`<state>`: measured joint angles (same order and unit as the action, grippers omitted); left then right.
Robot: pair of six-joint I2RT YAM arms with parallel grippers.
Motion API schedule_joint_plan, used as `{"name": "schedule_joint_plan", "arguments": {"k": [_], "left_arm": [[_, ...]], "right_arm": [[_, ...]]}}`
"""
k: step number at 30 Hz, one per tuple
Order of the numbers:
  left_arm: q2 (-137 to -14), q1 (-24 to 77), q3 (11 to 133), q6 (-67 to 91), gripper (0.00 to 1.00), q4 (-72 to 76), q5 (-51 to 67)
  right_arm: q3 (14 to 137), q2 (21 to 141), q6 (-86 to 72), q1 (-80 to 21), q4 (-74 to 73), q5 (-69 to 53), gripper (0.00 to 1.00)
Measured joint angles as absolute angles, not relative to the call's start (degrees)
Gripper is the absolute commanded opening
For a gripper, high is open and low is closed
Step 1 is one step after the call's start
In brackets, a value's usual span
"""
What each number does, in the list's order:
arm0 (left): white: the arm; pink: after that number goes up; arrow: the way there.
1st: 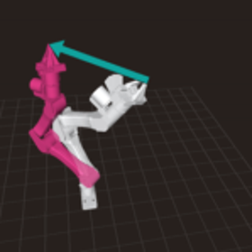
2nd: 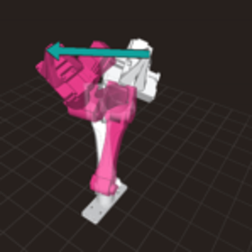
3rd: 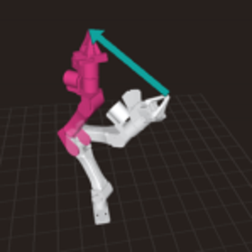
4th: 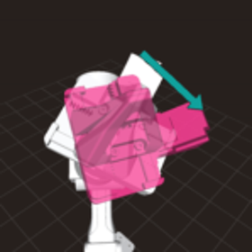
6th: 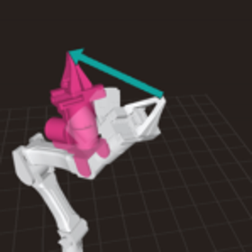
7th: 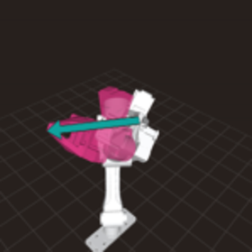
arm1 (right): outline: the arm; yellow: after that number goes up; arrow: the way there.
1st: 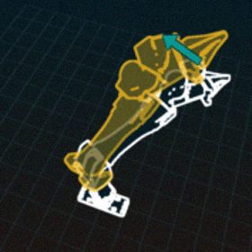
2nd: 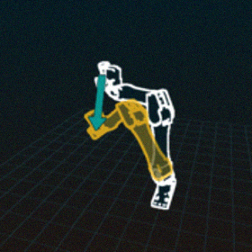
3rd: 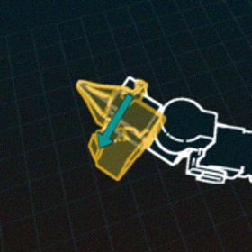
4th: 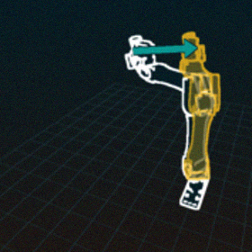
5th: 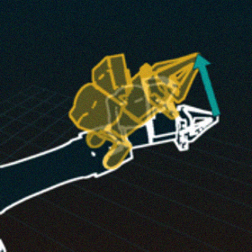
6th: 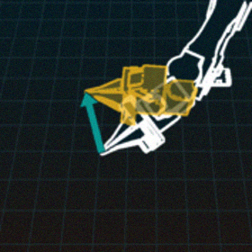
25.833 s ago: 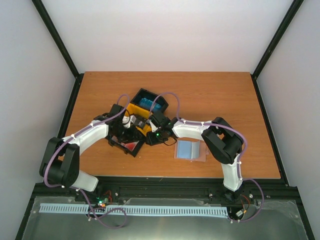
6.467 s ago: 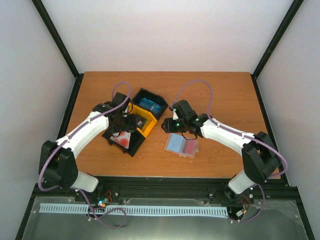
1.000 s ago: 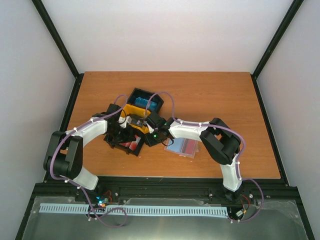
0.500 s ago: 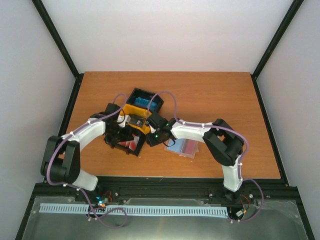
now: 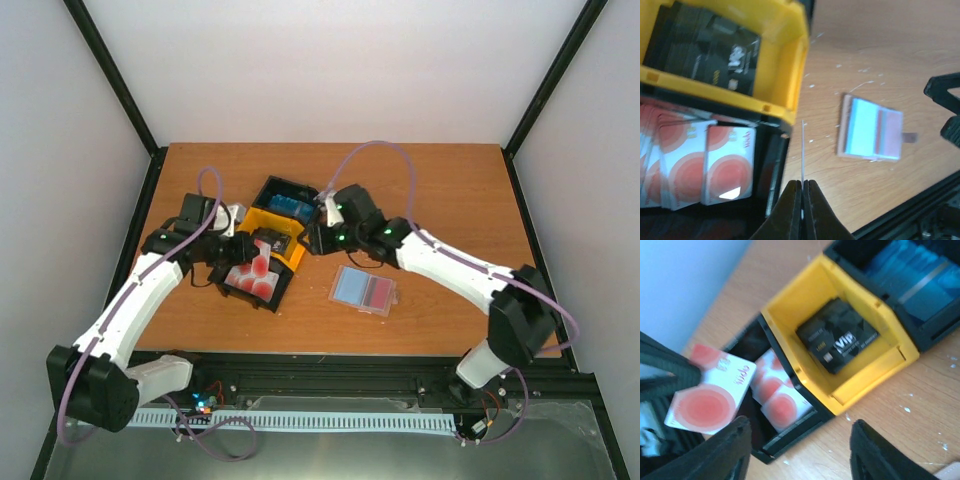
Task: Put the credit cards into the card holder
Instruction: Pick up the credit card from the storage box.
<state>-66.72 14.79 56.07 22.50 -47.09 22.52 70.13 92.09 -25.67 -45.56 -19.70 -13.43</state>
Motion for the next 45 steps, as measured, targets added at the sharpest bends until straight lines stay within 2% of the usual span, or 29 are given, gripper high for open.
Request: {"name": "schedule_joint_plan", "arguments": {"k": [5,9,12,20,23,30,34,35,38,39,41,45], "left_arm": [[-63.4,14.8,56.8,25.8,0.01,-40.1,29.9],[-64.0,14.8,56.7,33.1,0.01,-26.3,40.2],[-65.6,14.8,56.6,38.3,0.01,-17.3,46.6],[-70.1,14.8,56.6,47.0,0.01,-5.2,58.2],[-70.3,14.9,56.6,49.1,0.01,-2.5,60.8],[-70.8,14.9,56.5,51.0,0.01,0.2,63.1],[-70.9,14.8,56.0,51.5,0.01,0.6,63.2],[-70.9,14.8,55.7,51.5,0.02,0.6,62.9],[-70.9,14.6,55.1,51.5,0.12,0.3,61.3],[-70.9,14.6,55.1,51.3,0.21,0.1,60.8],[-70.9,14.6,55.1,50.6,0.32,-0.5,59.5],[-70.7,14.8,55.3,48.3,0.65,-3.0,56.9]], "right_arm": [[66.7,84.0,-29.9,-39.9,-14.1,-21.1,0.77],[64.6,79.6,-33.8,-36.2,-8.9,-27.8,0.80],[64.4,78.3,-36.1,-35.7,-6.2,-31.8,0.77],[62.7,78.3,-42.2,-35.7,-3.1,-36.1,0.61],[61.5,78.3,-44.2,-35.7,-2.0,-36.9,0.52],[60.3,78.8,-49.8,-35.7,5.0,-40.6,0.27],[59.3,80.3,-53.1,-35.7,10.3,-42.9,0.05],[59.2,80.6,-53.8,-35.7,11.3,-43.4,0.03],[59.0,81.8,-56.0,-35.6,14.5,-45.1,0.03],[59.0,82.1,-56.4,-35.6,15.0,-45.2,0.03],[59.0,82.5,-56.7,-35.7,16.2,-45.2,0.03],[59.0,82.7,-56.7,-35.7,15.8,-43.4,0.03]]}}
